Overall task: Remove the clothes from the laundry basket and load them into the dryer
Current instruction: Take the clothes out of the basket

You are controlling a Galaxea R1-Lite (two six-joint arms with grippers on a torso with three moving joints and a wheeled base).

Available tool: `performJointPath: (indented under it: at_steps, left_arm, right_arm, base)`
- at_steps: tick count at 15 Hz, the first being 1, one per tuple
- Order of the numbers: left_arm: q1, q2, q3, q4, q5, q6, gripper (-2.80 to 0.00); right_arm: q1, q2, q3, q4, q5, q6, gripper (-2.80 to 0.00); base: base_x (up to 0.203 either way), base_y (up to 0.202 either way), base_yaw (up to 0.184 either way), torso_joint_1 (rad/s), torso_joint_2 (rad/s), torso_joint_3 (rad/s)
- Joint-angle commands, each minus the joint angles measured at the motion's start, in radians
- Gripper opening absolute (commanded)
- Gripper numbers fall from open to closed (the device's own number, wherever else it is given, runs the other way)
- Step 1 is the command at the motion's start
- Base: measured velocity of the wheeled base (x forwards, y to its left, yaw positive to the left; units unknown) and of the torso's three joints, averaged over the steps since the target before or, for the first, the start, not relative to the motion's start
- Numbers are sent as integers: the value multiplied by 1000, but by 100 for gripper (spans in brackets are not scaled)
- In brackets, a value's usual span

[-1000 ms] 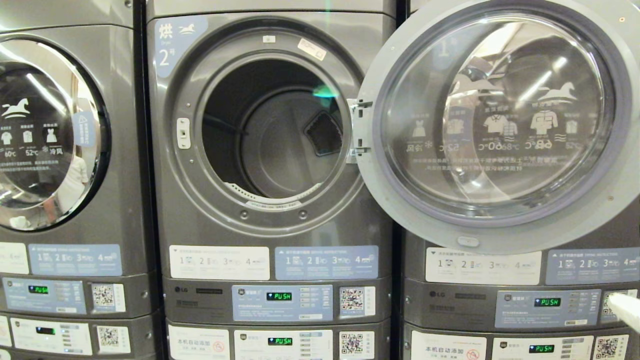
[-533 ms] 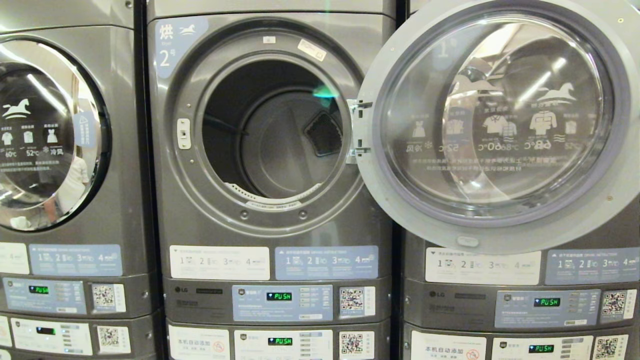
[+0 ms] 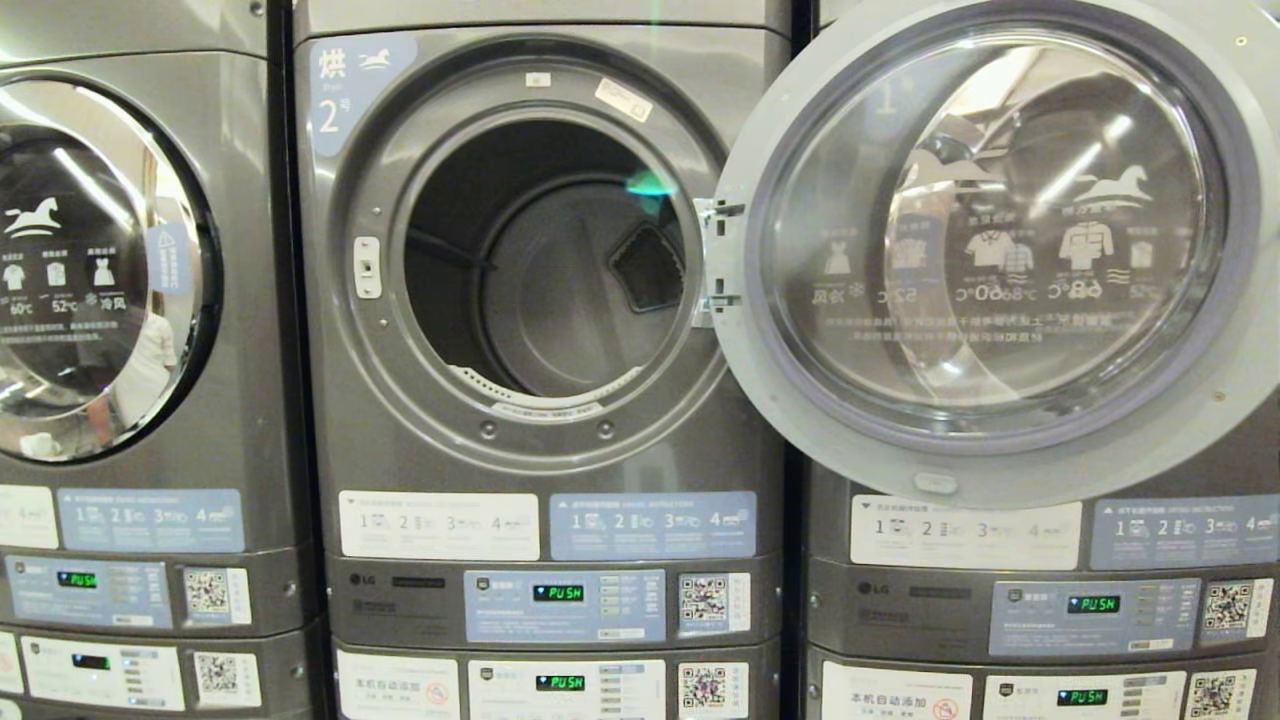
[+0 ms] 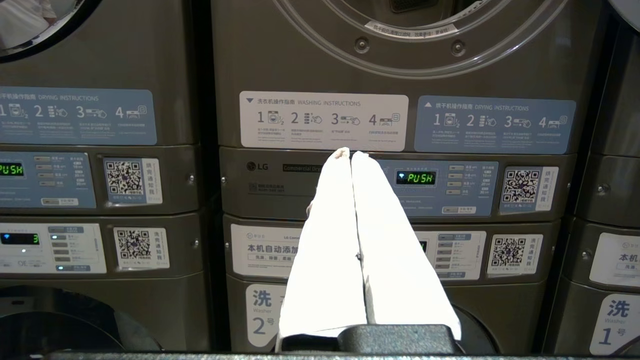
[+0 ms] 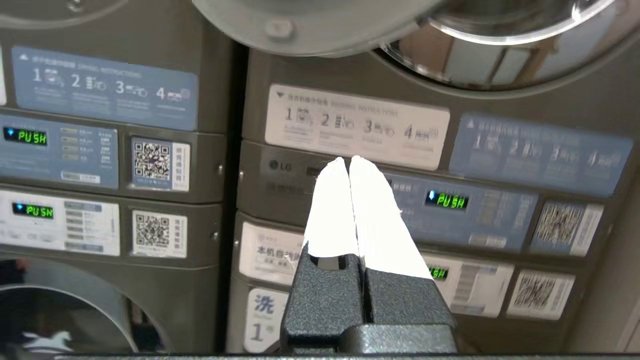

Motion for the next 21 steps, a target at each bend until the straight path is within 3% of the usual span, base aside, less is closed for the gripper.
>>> performJointPath:
  at_steps: [1, 6, 21]
  left_arm:
    - [0, -1, 2, -1, 0, 3, -280]
    - [0, -1, 1, -2, 0, 4, -280]
    - [0, -1, 2, -1, 2, -5, -280]
  right_arm:
    - [1, -2, 8, -14, -4, 12, -280]
    - [1, -2, 8, -14, -6, 9, -280]
    - [1, -3, 6, -14, -3, 16, -280]
  base:
    - [0, 0, 0, 0, 0, 0]
    - [0, 0, 0, 0, 0, -43]
    - [0, 0, 0, 4, 2, -193]
